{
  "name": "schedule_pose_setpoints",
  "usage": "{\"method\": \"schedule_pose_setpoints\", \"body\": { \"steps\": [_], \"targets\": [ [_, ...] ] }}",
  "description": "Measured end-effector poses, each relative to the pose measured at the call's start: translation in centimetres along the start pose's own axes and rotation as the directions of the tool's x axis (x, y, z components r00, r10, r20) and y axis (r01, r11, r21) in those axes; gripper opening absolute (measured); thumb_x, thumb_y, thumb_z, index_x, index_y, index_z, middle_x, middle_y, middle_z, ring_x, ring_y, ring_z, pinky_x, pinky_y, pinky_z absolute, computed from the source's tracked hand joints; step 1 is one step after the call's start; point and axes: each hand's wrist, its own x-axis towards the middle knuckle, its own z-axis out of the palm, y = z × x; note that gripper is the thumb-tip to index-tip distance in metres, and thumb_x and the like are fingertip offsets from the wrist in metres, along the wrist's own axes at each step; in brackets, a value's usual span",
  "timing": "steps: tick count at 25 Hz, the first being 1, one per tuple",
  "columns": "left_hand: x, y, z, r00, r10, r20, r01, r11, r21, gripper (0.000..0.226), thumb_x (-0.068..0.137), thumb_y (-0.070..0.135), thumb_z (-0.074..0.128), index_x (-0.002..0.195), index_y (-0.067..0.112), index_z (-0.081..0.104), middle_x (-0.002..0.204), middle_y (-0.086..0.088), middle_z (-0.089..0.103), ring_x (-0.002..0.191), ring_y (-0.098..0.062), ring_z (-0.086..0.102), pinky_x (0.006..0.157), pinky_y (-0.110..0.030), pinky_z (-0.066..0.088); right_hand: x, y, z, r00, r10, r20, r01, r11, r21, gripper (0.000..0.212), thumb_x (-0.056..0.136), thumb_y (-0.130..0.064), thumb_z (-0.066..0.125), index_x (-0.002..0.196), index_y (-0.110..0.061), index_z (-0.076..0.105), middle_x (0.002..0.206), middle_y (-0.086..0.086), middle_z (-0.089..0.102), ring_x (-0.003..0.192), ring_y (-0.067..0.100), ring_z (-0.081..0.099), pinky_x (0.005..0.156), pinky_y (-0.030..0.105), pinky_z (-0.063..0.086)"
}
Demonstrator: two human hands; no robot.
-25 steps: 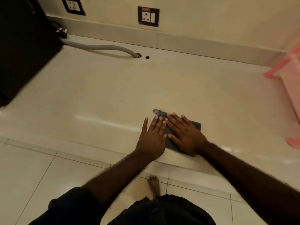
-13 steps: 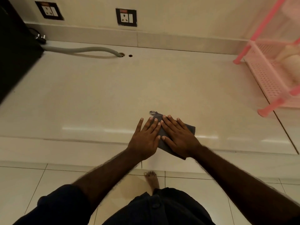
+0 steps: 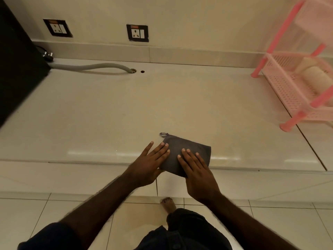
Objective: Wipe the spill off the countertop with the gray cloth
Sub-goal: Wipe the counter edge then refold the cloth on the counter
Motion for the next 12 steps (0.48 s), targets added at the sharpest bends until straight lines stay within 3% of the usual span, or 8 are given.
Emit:
{"method": "schedule_pose_setpoints", "body": {
  "steps": [4, 7, 9, 12],
  "targets": [
    [0.9, -0.7, -0.9, 0.996, 0.071, -0.056, -0.072, 0.997, -0.024, 0.052, 0.104, 0.036, 0.048, 0.153, 0.017, 0.045, 0.165, -0.007, 0.036, 0.157, -0.021, 0.022, 0.129, -0.055, 0.011, -1.1, 3.0, -1.7, 0.992, -0.084, -0.094, 0.090, 0.994, 0.055, 0.063, 0.087, -0.017, 0.080, 0.148, -0.017, 0.065, 0.159, 0.009, 0.059, 0.150, 0.028, 0.053, 0.121, 0.053, 0.048],
    [2.1, -1.1, -2.6, 0.988, 0.042, -0.148, -0.088, 0.942, -0.323, 0.040, 0.104, 0.038, 0.048, 0.136, 0.020, 0.064, 0.152, -0.001, 0.057, 0.148, -0.013, 0.044, 0.127, -0.045, 0.027, -0.7, 4.6, -4.4, 0.985, 0.068, -0.160, -0.027, 0.970, 0.243, 0.041, 0.091, -0.029, 0.066, 0.129, -0.021, 0.078, 0.127, -0.003, 0.080, 0.117, 0.013, 0.076, 0.100, 0.039, 0.063],
    [3.6, -1.2, -4.6, 0.983, -0.104, -0.151, -0.008, 0.799, -0.602, 0.032, 0.102, 0.042, 0.055, 0.128, 0.027, 0.068, 0.135, 0.011, 0.069, 0.129, -0.006, 0.060, 0.111, -0.030, 0.045, 0.7, 5.5, -6.6, 0.957, 0.268, -0.108, -0.198, 0.881, 0.430, 0.037, 0.091, -0.033, 0.062, 0.123, -0.028, 0.080, 0.103, -0.014, 0.082, 0.089, 0.001, 0.073, 0.079, 0.023, 0.060],
    [7.8, -1.4, -7.2, 0.949, -0.298, -0.104, 0.104, 0.604, -0.790, 0.019, 0.100, 0.049, 0.058, 0.109, 0.038, 0.071, 0.103, 0.016, 0.074, 0.097, -0.007, 0.069, 0.078, -0.017, 0.052, 4.1, 8.7, -9.0, 0.897, 0.441, -0.006, -0.323, 0.666, 0.672, 0.025, 0.096, -0.022, 0.071, 0.117, -0.031, 0.082, 0.100, -0.023, 0.080, 0.094, 0.000, 0.074, 0.081, 0.013, 0.056]
  ]
}}
